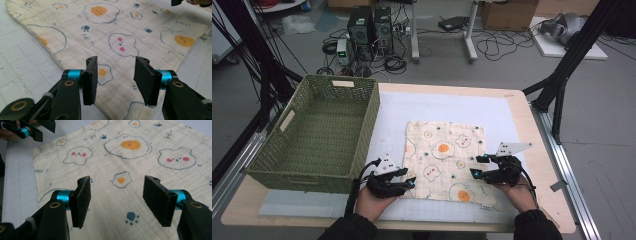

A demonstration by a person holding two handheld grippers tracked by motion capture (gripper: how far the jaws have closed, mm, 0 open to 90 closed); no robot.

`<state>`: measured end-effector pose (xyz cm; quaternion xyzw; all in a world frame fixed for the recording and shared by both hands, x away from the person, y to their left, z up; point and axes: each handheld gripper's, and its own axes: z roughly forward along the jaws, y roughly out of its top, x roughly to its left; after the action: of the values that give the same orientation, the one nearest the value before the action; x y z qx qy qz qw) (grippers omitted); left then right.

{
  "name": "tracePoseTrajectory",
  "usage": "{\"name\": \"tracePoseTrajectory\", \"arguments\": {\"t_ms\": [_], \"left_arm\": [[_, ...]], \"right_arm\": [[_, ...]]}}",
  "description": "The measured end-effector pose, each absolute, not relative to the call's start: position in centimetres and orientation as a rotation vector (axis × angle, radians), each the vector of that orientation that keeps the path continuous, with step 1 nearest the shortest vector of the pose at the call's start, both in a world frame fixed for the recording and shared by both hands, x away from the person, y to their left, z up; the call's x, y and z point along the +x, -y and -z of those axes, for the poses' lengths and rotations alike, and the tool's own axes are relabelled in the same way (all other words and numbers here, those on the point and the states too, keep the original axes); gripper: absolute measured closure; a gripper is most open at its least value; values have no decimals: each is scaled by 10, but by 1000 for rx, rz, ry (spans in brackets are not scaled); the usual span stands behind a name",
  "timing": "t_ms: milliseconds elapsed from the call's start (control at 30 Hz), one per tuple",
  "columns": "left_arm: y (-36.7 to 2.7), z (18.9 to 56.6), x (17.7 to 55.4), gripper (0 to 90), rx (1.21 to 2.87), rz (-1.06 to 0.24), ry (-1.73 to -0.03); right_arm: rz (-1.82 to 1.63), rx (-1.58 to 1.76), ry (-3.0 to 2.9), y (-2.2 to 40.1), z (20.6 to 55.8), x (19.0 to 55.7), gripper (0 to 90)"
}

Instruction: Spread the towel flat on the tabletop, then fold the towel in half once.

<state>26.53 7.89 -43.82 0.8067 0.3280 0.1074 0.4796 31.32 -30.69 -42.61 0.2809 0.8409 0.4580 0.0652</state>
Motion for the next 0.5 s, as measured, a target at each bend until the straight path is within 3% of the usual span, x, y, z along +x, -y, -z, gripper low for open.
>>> {"name": "tracePoseTrajectory", "arguments": {"t_ms": [500], "left_arm": [[-79,440,267,532,1978,-262,-797]], "right_arm": [[-1349,831,-2553,306,427,312,387]]}}
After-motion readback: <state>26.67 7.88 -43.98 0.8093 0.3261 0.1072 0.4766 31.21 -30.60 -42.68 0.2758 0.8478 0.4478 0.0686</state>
